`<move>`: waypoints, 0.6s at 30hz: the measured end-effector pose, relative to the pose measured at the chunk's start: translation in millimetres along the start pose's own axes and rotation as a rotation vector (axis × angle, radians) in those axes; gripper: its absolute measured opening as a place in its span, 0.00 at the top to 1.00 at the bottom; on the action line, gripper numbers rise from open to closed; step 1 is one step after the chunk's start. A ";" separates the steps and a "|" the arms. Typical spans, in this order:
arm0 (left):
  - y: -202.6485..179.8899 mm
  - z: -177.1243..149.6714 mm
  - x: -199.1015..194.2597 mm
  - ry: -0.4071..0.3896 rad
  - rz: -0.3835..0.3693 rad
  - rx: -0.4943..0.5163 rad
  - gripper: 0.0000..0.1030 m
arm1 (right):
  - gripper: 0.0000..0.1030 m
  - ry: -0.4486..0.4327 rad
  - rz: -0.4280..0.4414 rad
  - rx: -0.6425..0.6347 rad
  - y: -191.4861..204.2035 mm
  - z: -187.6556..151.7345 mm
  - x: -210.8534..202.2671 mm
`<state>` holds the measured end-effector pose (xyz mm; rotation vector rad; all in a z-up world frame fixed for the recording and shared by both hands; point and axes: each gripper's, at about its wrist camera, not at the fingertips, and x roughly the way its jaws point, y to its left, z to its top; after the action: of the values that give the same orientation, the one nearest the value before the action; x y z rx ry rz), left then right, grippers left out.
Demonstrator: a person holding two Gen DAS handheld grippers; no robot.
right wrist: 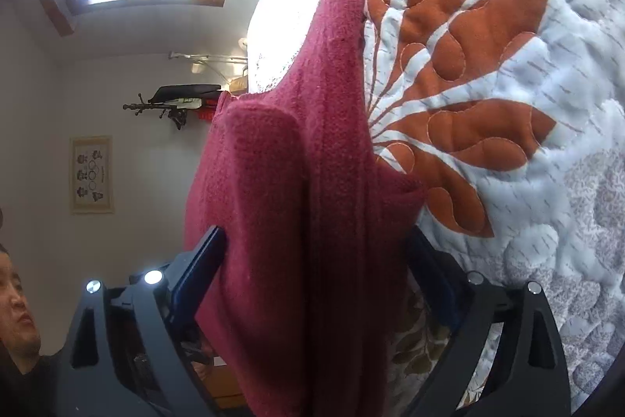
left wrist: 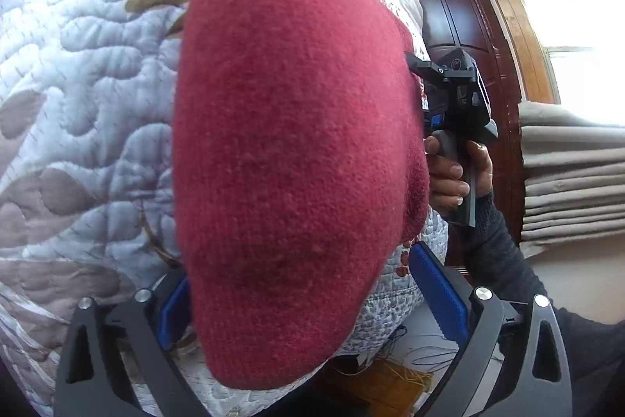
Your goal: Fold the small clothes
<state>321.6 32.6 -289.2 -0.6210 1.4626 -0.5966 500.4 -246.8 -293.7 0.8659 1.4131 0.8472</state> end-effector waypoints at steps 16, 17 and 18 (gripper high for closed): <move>12.1 15.2 0.9 0.058 -0.054 -0.046 0.04 | 0.08 0.033 0.003 -0.041 12.3 23.6 14.8; 12.1 15.6 1.8 0.061 -0.052 -0.048 0.04 | 0.08 0.048 0.018 -0.056 17.5 23.4 17.3; 9.7 16.3 3.6 0.063 -0.050 -0.051 0.04 | 0.08 0.055 0.027 -0.069 22.4 23.0 18.1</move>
<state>338.0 37.3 -298.4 -0.6852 1.5283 -0.6243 523.6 -220.4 -282.5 0.8165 1.4144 0.9410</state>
